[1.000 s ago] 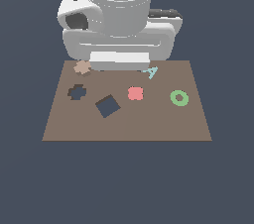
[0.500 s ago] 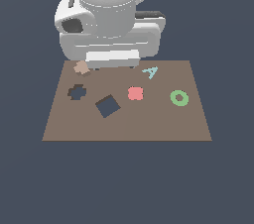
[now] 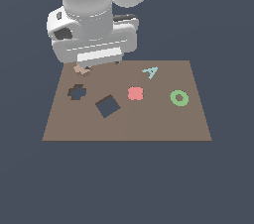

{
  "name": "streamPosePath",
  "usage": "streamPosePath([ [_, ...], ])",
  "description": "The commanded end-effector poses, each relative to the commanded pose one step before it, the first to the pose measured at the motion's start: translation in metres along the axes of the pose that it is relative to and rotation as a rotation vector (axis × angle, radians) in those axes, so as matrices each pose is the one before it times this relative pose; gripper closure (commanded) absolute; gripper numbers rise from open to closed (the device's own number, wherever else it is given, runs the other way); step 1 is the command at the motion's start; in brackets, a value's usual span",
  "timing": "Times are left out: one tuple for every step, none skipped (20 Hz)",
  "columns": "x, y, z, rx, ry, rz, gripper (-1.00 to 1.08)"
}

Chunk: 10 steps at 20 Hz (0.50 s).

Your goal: Insert a designated object into the corresponding slot on a board.

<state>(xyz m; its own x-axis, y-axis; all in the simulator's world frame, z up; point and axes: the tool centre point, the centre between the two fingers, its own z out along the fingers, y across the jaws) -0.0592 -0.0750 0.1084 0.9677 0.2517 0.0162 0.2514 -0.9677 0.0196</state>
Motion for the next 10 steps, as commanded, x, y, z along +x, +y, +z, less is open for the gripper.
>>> streamPosePath([
  [-0.01395, 0.0108, 0.01058, 0.0041, -0.00223, -0.04854, -0.92],
  [-0.00512, 0.00407, 0.004, 0.00156, -0.00085, -0.01842, -0.92],
  [-0.00486, 0.00388, 0.00382, 0.00149, -0.00082, -0.01758, -0.92],
  [-0.00461, 0.00372, 0.00364, 0.00142, -0.00078, -0.01671, -0.92],
  [-0.00438, 0.00356, 0.00347, 0.00135, -0.00074, -0.01587, -0.92],
  [-0.00413, 0.0034, 0.00329, 0.00128, -0.00071, -0.01506, -0.92],
  [-0.0039, 0.00324, 0.00312, 0.00121, -0.00068, -0.01425, -0.92],
  [-0.00367, 0.00308, 0.00295, 0.00113, -0.00065, -0.01345, -0.92],
  [-0.00344, 0.00292, 0.00279, 0.00106, -0.00062, -0.01265, -0.92],
  [-0.00322, 0.00277, 0.00262, 0.00099, -0.00059, -0.01186, -0.92],
])
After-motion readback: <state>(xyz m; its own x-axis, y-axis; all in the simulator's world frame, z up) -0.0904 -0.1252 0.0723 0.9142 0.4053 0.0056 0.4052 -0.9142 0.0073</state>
